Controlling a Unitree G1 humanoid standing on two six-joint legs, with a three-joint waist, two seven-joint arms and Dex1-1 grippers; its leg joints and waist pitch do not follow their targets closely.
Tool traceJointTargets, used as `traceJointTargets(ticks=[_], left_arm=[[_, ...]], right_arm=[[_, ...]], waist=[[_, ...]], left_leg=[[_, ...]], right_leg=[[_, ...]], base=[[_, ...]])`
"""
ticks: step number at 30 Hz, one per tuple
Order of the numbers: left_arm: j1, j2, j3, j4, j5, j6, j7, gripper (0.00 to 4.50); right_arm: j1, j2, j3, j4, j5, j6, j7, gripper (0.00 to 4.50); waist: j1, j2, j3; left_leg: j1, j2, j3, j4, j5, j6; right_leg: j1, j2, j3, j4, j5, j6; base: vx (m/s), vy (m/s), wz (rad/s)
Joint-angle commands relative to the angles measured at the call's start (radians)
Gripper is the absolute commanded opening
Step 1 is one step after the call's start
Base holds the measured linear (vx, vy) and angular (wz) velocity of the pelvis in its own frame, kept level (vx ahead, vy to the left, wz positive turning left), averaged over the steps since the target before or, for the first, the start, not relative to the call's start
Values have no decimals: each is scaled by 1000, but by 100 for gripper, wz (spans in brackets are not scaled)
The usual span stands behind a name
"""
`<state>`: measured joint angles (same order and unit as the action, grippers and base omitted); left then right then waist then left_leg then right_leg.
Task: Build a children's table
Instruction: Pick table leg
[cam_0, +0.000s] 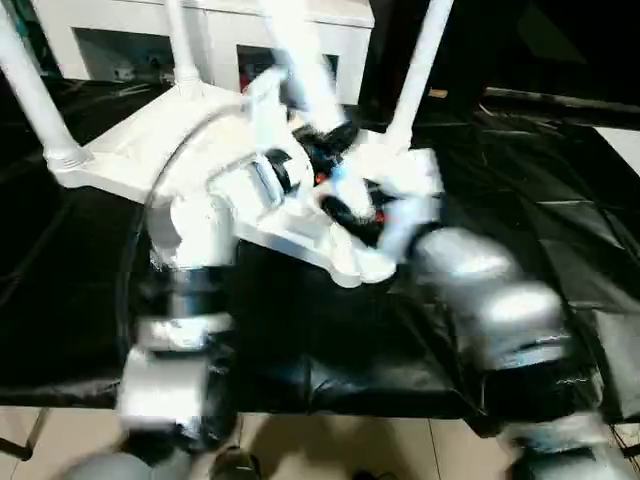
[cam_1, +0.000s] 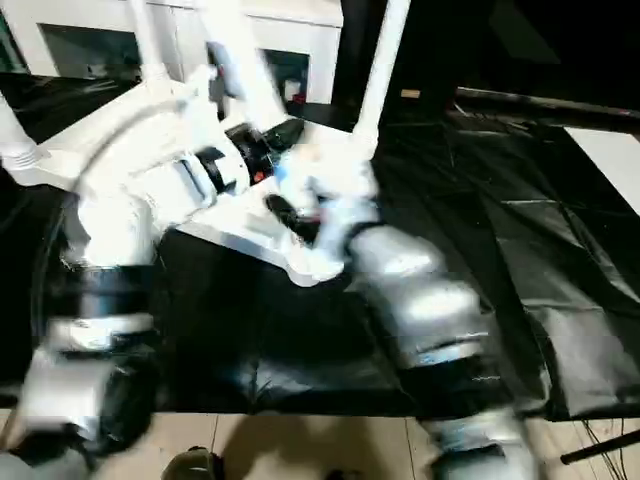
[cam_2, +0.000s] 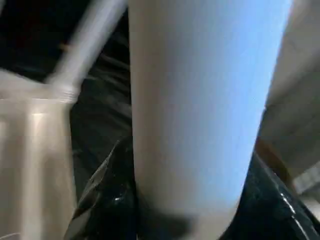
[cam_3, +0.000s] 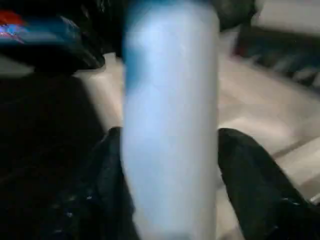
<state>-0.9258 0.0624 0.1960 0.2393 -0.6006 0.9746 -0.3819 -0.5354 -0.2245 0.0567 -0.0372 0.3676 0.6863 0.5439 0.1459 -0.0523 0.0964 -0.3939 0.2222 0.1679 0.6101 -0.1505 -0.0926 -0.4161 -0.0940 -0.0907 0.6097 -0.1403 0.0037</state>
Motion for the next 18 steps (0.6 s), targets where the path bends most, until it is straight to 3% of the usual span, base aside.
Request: traceJointTargets(ticks=[1, 4, 6, 10, 18], left_arm=[[-19, 35, -72, -34, -25, 53, -97, 183], [-24, 60, -96, -56, -55, 81, -155, 183], [-34, 76, -108, -63, -73, 93, -200, 183], [-50, 101, -139, -44, -71, 83, -276, 183], [-56, 121, -157, -19, -64, 67, -313, 183]], right_arm=[[-22, -61, -82, -3, 98, 131, 82, 293], [-46, -97, -129, 31, 163, 211, 128, 293], [-61, -126, -154, 55, 218, 272, 172, 293], [-70, -170, -154, 59, 275, 361, 216, 293], [-67, -201, -135, 35, 310, 434, 235, 293]], waist=[[-2, 14, -103], [-1, 13, -102], [0, 9, -101], [2, 5, -98], [6, 3, -104]], left_leg=[[24, -1, 1, -79, -284, -41], [24, -1, 3, -77, -269, -43], [26, -2, 4, -75, -276, -46], [30, -2, 4, -75, -287, -49], [25, 0, 1, -76, -253, -61]], right_leg=[[63, -43, 38, -64, -251, -143], [61, -46, 39, -67, -276, -152], [60, -47, 36, -75, -339, -136], [55, -48, 33, -87, -414, -104], [57, -49, 32, -80, -399, -92]], base=[[0, 0, 0], [0, 0, 0], [0, 0, 0], [0, 0, 0], [0, 0, 0]])
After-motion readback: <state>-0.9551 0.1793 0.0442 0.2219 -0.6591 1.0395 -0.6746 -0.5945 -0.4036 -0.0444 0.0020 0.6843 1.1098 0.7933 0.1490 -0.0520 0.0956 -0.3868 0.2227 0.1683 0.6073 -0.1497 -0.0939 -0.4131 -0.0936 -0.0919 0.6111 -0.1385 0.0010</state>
